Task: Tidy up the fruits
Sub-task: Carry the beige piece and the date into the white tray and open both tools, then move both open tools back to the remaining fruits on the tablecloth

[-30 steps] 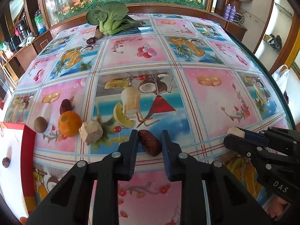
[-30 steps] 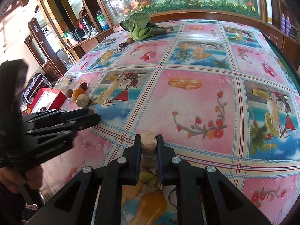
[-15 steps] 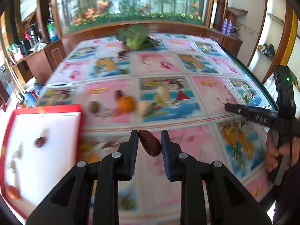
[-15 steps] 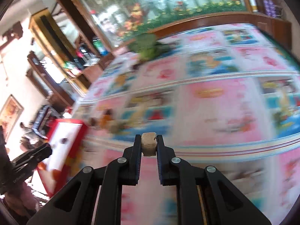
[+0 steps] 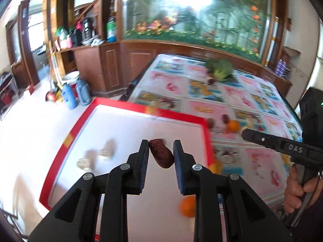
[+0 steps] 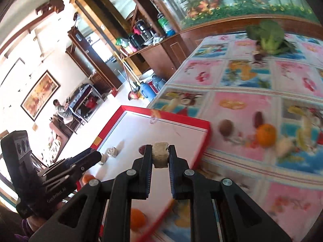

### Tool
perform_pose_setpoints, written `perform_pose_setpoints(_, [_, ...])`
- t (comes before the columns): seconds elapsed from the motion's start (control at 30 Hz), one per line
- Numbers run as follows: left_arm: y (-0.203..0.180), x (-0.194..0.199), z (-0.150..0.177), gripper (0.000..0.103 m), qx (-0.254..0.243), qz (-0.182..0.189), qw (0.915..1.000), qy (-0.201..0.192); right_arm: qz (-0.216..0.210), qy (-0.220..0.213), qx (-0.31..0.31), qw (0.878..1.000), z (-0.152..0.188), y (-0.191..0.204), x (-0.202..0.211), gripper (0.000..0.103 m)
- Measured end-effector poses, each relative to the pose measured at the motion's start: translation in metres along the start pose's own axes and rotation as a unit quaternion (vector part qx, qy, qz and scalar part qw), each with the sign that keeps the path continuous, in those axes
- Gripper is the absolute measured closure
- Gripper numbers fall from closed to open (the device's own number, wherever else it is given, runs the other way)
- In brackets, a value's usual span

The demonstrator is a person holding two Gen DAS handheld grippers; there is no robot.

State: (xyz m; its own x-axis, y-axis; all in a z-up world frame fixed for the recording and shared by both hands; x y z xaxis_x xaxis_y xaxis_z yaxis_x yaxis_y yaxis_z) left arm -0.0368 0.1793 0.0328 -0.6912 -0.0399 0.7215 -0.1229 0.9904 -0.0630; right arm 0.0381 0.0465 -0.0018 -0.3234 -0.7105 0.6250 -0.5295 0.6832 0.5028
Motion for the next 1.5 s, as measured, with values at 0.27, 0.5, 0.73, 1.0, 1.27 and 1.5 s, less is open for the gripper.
perform_pose_setpoints(0.27, [0.045,-0.019,0.004,0.077,0.029,-0.026,0.9992,0.012,0.01,0.026,-0.001,1.0,-0.006,0.012,-0.047,0.091])
perform_pose_setpoints(0.5, [0.045,-0.043,0.016,0.076,0.001,-0.038,0.9979,0.052,0.022,0.045,0.018,0.999,0.003,0.017,-0.064,0.091])
perform_pose_setpoints(0.73, [0.049,-0.056,0.028,0.076,-0.008,-0.063,0.9947,0.08,0.045,0.057,0.047,0.996,0.016,0.017,-0.067,0.088])
perform_pose_setpoints(1.0, [0.047,-0.062,0.032,0.075,-0.007,-0.1,0.9908,0.091,0.021,0.04,0.07,0.996,0.016,0.028,-0.046,0.07])
perform_pose_setpoints(1.27, [0.043,-0.046,0.023,0.045,0.003,-0.125,0.9891,0.077,0.031,-0.037,0.077,0.996,-0.003,-0.003,0.021,0.065])
perform_pose_setpoints(1.5, [0.012,-0.024,0.013,0.037,-0.018,-0.121,0.9911,0.053,0.113,-0.087,0.013,0.99,-0.018,-0.096,0.083,0.065])
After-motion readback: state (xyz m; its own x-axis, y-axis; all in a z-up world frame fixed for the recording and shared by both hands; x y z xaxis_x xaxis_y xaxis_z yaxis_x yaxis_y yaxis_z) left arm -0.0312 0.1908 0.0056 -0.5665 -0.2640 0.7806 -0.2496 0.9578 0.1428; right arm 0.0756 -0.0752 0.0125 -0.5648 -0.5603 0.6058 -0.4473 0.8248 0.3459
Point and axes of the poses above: each gripper's, at about its wrist camera, not at the fingertips, and x roughly against the way its jaws point, y to its left, z to its underside, the point moved 6 cm from there along -x, roughly the way its jaws point, and after that the axes turned 4 degrees about y, right-handed, at the moved point
